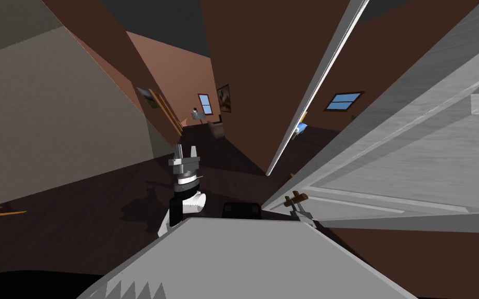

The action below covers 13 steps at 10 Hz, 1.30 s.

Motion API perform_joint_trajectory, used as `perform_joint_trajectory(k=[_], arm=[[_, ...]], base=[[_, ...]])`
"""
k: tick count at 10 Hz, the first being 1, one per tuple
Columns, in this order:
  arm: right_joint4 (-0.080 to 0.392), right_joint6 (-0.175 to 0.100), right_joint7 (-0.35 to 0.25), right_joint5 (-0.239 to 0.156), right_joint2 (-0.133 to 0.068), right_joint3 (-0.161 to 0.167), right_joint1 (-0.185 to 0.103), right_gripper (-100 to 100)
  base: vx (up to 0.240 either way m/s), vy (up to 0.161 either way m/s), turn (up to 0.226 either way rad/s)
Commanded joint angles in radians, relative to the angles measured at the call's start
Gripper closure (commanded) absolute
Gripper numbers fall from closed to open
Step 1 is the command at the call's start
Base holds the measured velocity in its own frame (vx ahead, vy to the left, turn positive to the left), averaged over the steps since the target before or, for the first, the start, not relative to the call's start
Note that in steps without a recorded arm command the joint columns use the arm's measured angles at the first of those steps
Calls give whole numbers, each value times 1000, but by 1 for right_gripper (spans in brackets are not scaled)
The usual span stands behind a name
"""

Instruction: Pull the door open

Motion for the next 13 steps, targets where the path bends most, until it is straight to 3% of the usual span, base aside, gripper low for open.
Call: perform_joint_trajectory(k=[1,6,13], arm=[[17,-8,-12,6,-4,8,-5,100],[59,-35,-47,21,-23,27,-27,100],[100,-56,-81,42,-34,40,-53,100]], base=[[-214,-17,120],[-223,-34,128],[-178,-22,106]])
